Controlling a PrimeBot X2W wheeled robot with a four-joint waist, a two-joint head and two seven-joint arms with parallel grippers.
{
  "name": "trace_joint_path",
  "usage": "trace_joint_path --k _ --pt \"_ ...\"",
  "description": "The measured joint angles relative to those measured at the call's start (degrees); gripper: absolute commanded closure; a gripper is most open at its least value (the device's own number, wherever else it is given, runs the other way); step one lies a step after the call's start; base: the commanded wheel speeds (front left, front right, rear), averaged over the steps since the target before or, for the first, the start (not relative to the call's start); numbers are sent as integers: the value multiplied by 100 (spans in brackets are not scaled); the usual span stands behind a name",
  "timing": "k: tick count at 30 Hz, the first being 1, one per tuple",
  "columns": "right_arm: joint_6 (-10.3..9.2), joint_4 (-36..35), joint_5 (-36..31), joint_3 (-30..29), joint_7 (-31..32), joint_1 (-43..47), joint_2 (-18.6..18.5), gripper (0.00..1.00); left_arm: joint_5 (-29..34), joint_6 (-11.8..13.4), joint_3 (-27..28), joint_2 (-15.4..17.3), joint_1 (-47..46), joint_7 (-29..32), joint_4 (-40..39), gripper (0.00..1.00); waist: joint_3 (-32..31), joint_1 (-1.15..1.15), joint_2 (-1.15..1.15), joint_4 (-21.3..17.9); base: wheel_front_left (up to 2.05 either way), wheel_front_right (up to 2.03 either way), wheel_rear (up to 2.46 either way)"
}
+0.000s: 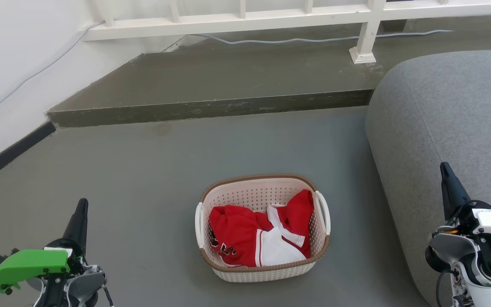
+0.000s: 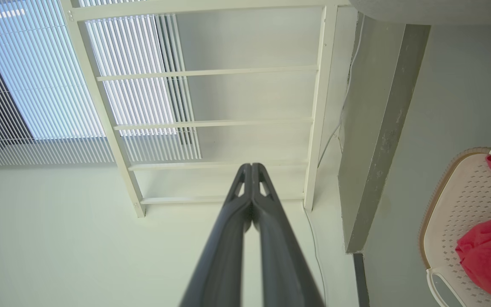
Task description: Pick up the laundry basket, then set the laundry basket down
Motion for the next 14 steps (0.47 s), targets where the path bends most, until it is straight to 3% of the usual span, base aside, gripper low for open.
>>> trace_joint_path --k 14 --pt "0 -4 0 1 0 1 0 100 0 0 2 0 0 0 0 100 0 0 0 0 0 0 0"
